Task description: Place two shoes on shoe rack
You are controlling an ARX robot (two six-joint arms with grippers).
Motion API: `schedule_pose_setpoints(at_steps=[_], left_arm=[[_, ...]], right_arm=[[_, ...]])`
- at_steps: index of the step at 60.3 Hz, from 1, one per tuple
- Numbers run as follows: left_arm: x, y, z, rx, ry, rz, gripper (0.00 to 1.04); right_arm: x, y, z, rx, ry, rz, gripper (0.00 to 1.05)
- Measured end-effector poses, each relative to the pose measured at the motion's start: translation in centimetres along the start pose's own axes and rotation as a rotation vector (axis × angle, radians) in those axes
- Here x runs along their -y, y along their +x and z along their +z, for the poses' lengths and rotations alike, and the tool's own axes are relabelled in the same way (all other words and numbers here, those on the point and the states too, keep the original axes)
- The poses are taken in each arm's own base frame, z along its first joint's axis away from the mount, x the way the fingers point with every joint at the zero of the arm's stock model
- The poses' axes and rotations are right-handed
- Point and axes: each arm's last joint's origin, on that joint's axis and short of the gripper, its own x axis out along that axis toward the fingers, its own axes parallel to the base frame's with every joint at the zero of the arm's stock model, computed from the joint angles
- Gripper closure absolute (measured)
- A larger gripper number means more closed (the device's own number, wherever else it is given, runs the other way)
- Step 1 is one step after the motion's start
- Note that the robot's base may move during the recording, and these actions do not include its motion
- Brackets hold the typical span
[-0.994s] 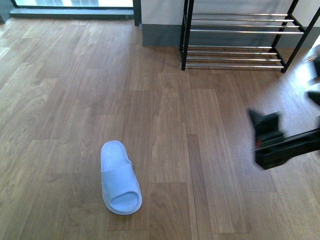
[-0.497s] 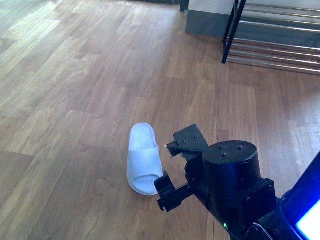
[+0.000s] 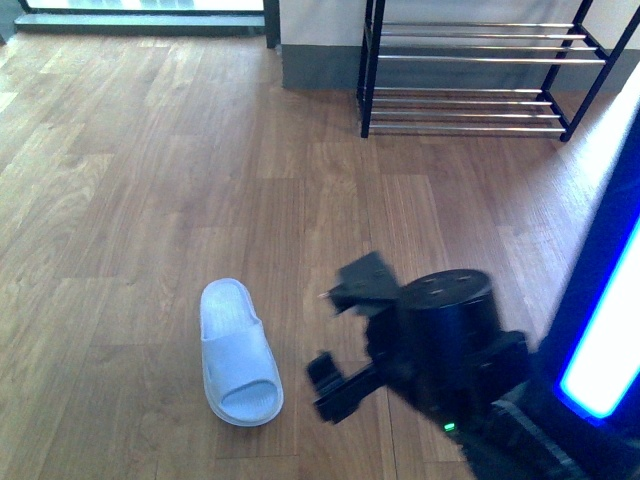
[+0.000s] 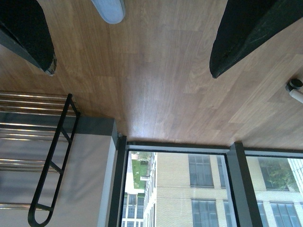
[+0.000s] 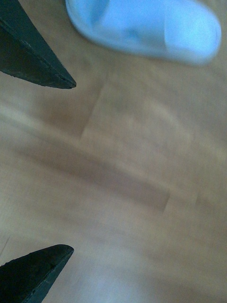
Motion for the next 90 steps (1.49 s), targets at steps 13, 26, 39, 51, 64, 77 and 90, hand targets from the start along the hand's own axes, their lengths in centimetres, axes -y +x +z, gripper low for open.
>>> schedule_pose_setpoints(at_steps=[13, 26, 39, 51, 64, 77, 90], left_arm=[[0.0, 0.0, 0.0, 0.000, 0.000, 0.000, 0.09], [0.0, 0.0, 0.0, 0.000, 0.000, 0.000, 0.09], [0.0, 0.0, 0.0, 0.000, 0.000, 0.000, 0.09], [0.0, 0.0, 0.0, 0.000, 0.000, 0.000, 0.09], [0.0, 0.0, 0.0, 0.000, 0.000, 0.000, 0.09], [0.0, 0.0, 0.0, 0.000, 0.000, 0.000, 0.09], [0.0, 0.0, 0.0, 0.000, 0.000, 0.000, 0.09]], right_arm=[[7.2, -5.3, 1.1, 0.013, 0.107, -0.207, 0.09], [6.8, -7.2, 1.6, 0.167, 0.113, -0.183, 0.34], [6.8, -7.7, 1.7, 0.203, 0.113, -0.188, 0.69], [6.8, -7.7, 1.6, 0.201, 0.112, -0.188, 1.03], [6.7, -7.9, 1.4, 0.190, 0.113, -0.186, 0.47], [6.6, -8.1, 1.1, 0.178, 0.114, -0.184, 0.07], [6.5, -8.2, 1.0, 0.173, 0.114, -0.183, 0.09]])
